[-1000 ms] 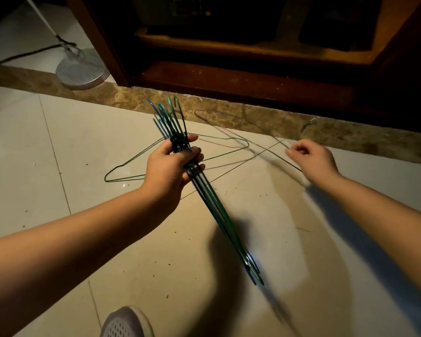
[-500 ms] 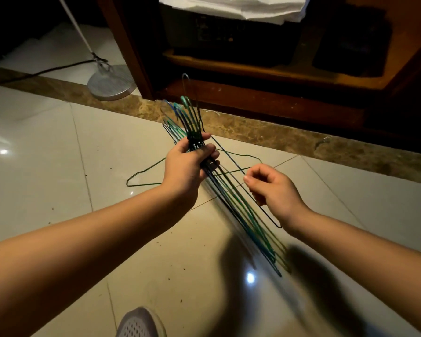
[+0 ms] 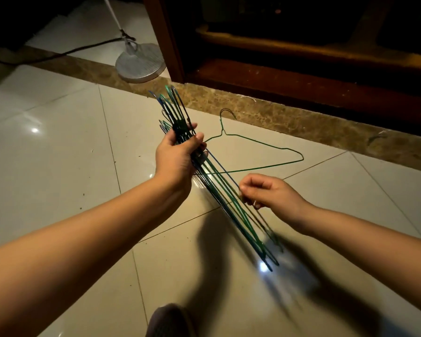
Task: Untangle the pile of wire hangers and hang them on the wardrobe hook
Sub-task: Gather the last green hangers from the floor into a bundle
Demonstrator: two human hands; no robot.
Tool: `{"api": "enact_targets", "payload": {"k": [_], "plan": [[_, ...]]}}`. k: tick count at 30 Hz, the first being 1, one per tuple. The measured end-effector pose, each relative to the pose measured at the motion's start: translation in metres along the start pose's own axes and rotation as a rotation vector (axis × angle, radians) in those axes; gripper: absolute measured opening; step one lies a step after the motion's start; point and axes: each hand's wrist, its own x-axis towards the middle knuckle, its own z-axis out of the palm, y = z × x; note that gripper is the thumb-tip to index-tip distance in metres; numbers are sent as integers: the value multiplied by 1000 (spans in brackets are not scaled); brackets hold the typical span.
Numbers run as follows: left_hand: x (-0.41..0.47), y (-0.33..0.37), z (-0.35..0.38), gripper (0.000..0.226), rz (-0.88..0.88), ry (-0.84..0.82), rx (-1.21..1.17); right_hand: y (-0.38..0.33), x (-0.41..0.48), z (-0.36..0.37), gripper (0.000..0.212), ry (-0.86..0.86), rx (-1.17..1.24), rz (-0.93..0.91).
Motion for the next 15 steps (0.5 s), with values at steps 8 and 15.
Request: {"api": "enact_targets", "payload": {"k": [8,15], "plan": [[8,1,-50,21,15,17,95,59,84,-12,56,129,-723,146],[9,-1,-81,20,11,24,128,77,100,-13,40,131,-1114,184]]}}
